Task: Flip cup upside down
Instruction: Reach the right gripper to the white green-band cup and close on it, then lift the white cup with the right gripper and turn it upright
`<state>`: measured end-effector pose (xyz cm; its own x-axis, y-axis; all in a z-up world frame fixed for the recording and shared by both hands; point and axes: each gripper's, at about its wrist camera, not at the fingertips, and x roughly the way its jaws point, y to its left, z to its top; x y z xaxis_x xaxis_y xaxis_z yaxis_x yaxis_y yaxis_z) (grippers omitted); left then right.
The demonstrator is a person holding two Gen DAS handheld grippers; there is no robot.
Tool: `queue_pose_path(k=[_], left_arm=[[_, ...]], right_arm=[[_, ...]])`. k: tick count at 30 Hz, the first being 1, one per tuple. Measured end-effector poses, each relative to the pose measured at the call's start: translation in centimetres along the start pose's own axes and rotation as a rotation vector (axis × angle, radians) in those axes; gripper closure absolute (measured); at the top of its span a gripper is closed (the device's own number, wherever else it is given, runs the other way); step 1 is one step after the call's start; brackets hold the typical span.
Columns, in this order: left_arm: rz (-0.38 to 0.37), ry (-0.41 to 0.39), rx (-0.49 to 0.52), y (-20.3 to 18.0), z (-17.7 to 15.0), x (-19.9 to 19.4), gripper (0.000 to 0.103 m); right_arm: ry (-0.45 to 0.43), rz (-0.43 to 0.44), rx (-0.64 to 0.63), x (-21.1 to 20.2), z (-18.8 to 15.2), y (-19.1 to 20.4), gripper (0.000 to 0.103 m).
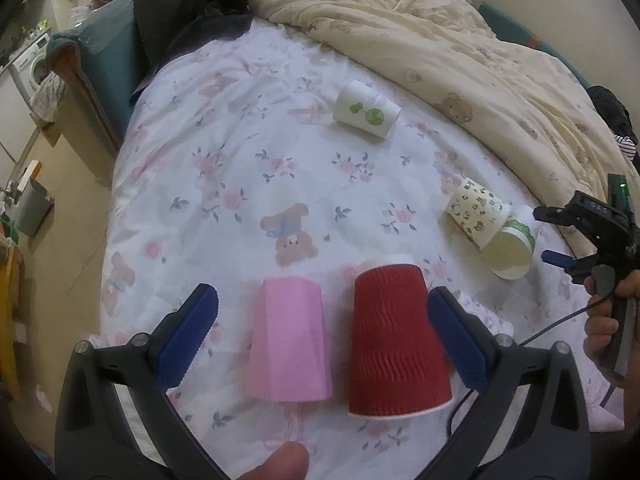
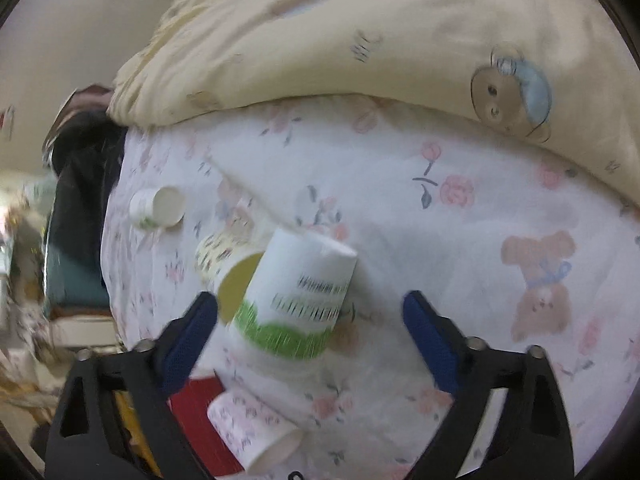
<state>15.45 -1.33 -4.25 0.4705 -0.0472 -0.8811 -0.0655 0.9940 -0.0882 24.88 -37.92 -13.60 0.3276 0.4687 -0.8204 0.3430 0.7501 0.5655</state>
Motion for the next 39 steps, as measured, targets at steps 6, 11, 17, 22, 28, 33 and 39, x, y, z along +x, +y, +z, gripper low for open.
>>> queue_pose_path(k=[6, 11, 17, 22, 28, 33, 39], left_arm=[[0.001, 0.000, 0.013, -0.5, 0.2, 0.4, 0.000], [0.011, 0.002, 0.011, -0.4, 0.1, 0.5, 0.000], [0.023, -0.015, -0.001, 0.2, -0.2, 0.0, 0.000], [0.018, -0.026, -0.008, 0.6, -0.7, -1.0, 0.000], [0.008, -0.019, 0.008, 0.6, -2.5, -2.9, 0.000], [-0.014, -0.017, 0.019, 0.9, -4.6, -5.1, 0.000], [0.009, -0.006, 0.027, 2.4, -7.3, -6.6, 0.000]], right_arm=[[0.084, 0.060, 0.057, 3.0, 0.6, -0.7, 0.020], [0.091, 0.100, 0.051, 2.8, 0.5, -0.5, 0.039], [0.062, 0.099, 0.018, 1.2, -0.4, -0.2, 0.040], [0.037, 0.067, -0.050, -1.2, -1.5, 0.4, 0.041], [0.020, 0.106, -0.067, -4.7, -4.7, 0.2, 0.041], [0.020, 0.157, -0.127, -7.5, -9.3, 1.2, 0.041], [0.075, 0.158, -0.185, -7.7, -15.2, 1.8, 0.041]])
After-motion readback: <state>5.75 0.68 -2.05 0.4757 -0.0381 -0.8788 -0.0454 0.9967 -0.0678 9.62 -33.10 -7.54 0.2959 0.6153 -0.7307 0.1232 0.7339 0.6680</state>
